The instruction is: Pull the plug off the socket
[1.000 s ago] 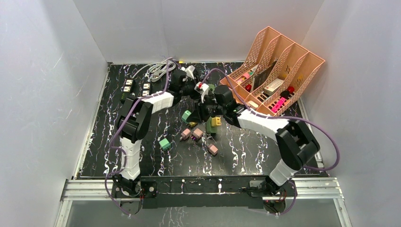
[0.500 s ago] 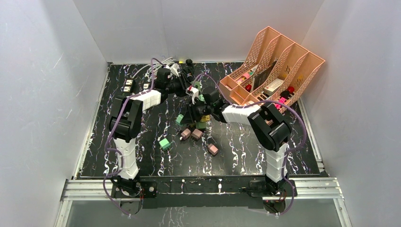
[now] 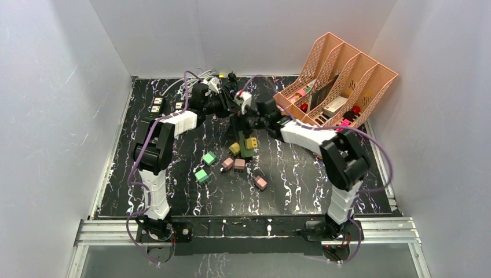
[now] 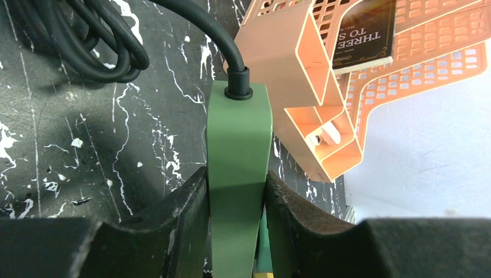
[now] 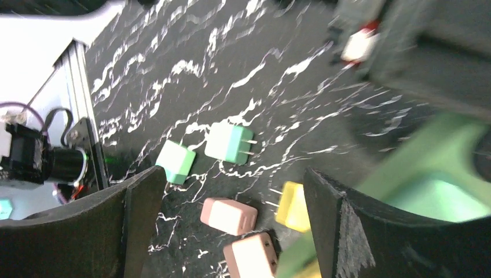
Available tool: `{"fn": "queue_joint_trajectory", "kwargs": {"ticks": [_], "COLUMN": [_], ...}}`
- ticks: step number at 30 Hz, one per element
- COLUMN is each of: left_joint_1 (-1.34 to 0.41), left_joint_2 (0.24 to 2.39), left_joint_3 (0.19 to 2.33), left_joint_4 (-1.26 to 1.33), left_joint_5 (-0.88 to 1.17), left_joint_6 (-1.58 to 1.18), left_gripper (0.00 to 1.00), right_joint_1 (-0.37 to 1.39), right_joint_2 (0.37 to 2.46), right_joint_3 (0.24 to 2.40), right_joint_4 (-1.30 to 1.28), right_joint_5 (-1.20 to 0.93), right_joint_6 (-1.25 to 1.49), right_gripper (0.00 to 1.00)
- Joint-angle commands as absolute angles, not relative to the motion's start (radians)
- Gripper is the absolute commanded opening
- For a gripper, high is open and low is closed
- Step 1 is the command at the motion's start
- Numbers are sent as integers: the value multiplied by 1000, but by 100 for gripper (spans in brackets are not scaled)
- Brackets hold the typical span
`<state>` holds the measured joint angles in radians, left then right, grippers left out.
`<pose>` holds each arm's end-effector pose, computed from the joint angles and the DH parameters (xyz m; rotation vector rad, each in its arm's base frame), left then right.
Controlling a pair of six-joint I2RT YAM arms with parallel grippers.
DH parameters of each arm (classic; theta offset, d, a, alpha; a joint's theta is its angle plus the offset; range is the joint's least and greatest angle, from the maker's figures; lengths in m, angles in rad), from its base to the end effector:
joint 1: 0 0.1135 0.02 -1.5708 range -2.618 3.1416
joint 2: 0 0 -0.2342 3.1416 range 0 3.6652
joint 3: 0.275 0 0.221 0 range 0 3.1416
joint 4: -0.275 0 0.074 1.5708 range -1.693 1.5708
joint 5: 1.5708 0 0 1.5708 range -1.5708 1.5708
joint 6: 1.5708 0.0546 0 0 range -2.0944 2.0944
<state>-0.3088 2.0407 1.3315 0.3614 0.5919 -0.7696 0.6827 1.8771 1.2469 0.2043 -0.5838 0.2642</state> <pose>0.4087 -0.1624 0.1887 -0.0411 2.0755 -1.2620 0.2966 0.2799 0.2105 -0.8276 1.9545 1.1696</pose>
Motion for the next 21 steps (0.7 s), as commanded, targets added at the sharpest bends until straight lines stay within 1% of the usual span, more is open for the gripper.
{"fn": "queue_joint_trajectory", "kwargs": {"ticks": [1, 3, 6, 10, 18, 21], "left_joint_1": [-307, -317, -336, -358, -373, -374], "left_joint_2": [2009, 2008, 2010, 2019, 2028, 2030], "left_joint_3": [1343, 1340, 1343, 1352, 1370, 1375], "left_joint_4": [503, 518, 525, 534, 531, 531], "left_joint_5": [645, 633, 610, 590, 557, 545], "left_joint_6": [-842, -851, -854, -866, -877, -881], "left_gripper": [0, 0, 0, 0, 0, 0], "right_joint_1": [584, 557, 537, 517, 517, 517], "right_joint_2": [1635, 1588, 1591, 1646, 1735, 1783], "right_joint_3": [1220, 1229, 1275, 1319, 1367, 1366], "right_joint_4": [261, 213, 96, 5, -72, -72], "right_joint_5": [-458, -364, -228, -206, -209, -214], "right_joint_6": [268, 247, 196, 198, 224, 222], "right_gripper": [97, 97, 96, 92, 86, 81]}}
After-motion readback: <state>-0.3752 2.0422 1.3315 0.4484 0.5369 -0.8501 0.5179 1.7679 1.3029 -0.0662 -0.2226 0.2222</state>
